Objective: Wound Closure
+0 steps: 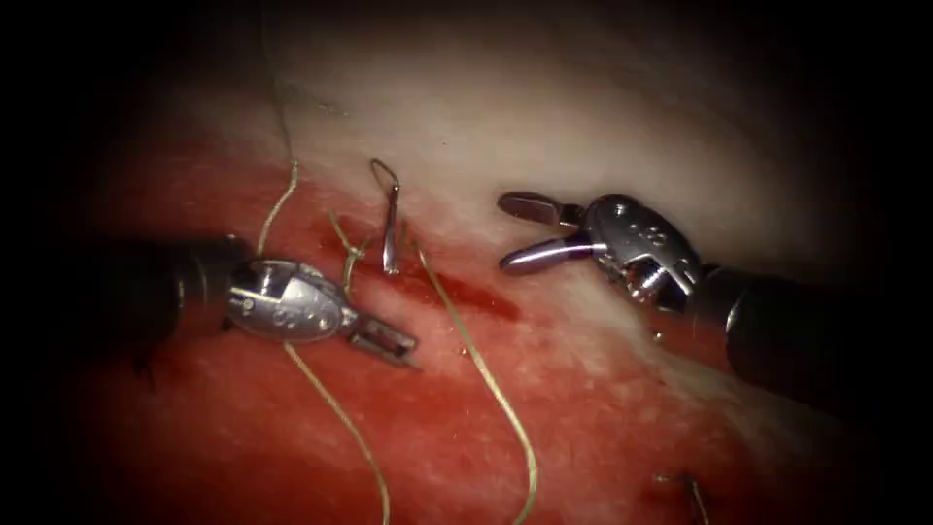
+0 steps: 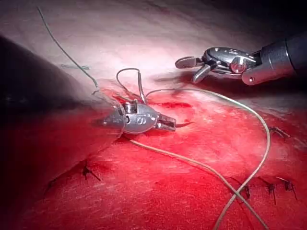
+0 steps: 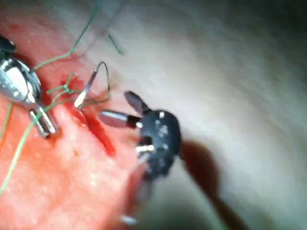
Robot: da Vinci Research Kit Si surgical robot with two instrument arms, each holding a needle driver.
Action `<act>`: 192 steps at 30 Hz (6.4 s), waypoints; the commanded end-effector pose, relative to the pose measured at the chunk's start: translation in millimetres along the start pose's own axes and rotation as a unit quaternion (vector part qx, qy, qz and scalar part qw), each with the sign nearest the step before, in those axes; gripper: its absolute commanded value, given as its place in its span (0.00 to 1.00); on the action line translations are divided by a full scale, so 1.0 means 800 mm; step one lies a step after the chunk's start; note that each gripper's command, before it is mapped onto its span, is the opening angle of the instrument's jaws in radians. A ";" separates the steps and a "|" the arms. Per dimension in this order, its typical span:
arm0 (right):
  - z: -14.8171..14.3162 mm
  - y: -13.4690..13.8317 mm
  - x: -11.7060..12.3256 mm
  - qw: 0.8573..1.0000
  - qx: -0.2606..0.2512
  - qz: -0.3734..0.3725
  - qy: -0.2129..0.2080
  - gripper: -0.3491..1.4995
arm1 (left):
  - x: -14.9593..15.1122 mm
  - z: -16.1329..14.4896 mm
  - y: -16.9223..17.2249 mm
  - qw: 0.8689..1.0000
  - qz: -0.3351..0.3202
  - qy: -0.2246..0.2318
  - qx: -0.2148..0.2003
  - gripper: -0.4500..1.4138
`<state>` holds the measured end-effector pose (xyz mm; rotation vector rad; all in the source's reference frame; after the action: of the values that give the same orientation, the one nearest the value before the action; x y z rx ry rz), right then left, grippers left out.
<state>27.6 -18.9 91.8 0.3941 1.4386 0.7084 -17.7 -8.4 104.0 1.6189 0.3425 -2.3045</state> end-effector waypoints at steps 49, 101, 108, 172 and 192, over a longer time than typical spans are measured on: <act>0.0013 -0.0003 0.0015 0.941 0.013 0.339 0.013 0.26 | 0.0112 -0.0058 -0.0010 0.786 -0.560 0.256 -0.047 0.00; 0.0063 -0.0101 0.0083 0.998 0.020 0.060 -0.007 0.73 | 0.0247 -0.0265 -0.0112 0.956 -0.061 0.152 0.245 0.00; 0.0088 -0.0103 0.0064 0.998 0.004 0.064 -0.026 0.71 | 0.0249 -0.0257 -0.0082 0.956 -0.048 0.164 0.240 0.00; 0.0131 -0.0087 -0.0049 0.988 -0.006 -0.009 -0.155 0.00 | 0.0213 -0.0205 -0.0058 0.966 -0.046 0.161 0.197 0.00; 0.0036 -0.0275 0.0078 0.987 -0.051 0.027 -0.148 0.00 | 0.0227 -0.0212 -0.0036 0.971 -0.053 0.160 0.168 0.00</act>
<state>34.3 -31.0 72.0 0.4447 1.1182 0.7192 -9.2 -1.8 80.3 2.1946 0.1186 -2.2683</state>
